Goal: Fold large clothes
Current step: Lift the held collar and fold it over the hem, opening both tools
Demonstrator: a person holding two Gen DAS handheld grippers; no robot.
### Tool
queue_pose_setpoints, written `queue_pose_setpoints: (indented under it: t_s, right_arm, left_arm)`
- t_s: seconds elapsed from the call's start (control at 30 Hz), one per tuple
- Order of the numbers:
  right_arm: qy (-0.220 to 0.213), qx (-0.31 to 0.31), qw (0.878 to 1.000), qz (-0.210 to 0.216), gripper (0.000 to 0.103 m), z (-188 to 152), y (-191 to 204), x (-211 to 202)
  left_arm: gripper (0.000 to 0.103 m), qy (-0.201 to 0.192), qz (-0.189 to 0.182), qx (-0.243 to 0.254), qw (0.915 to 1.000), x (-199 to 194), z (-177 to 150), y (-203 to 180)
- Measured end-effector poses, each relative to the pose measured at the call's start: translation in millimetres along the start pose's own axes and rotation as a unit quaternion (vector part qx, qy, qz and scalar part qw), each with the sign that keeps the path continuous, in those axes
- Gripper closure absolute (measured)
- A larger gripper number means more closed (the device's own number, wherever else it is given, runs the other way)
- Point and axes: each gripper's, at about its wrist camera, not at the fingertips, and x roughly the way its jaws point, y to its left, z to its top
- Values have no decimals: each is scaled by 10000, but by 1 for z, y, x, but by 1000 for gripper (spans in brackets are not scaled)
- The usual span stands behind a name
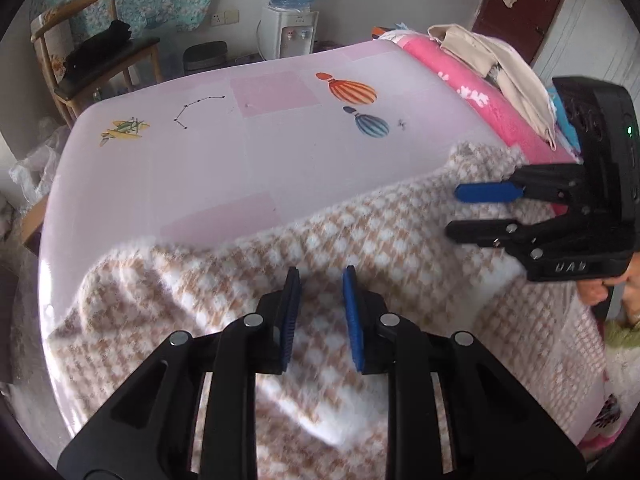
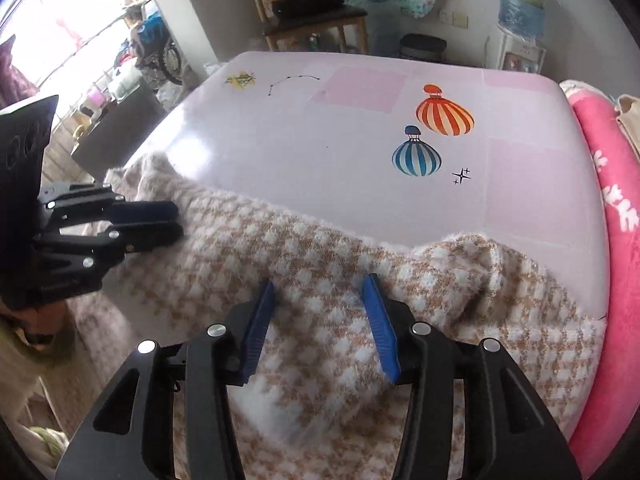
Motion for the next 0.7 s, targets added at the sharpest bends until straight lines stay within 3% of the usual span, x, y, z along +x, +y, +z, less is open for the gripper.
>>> queue_pose_setpoints:
  t_s: [0.1,0.2,0.33,0.53,0.63,0.67,0.7]
  right_arm:
    - [5,-229,9995,-220,57,-16,0,-17]
    - [320,-43,9982,-507,54,-20,-4,-26]
    - [103,241,9983,-518,54,-10,1,-49]
    - [-307,-66,9995,-89,54,20,51,-29]
    - [111,-138,9997,-180,54,15,66,9]
    - [124,-165,9994,-260,53,10,69,16]
    - [-55,-286,9990,-341,53,3,71,13]
  left_arm:
    - [81,32,316,394,9987,-15,-24,-3]
    - [81,33,528,620,9967,-27,-35,-4]
    - [79,-260,1105,841,9900,-45,-37,-6]
    - [79,-763,891,430,9922,-58,-15,-11]
    - [79,-290,876,380,9950,-27,-16,-16]
    - [79,-57,991,325,9945,-13,-21,-14]
    - [79,-172,972,274,9947,-12,-26,-12]
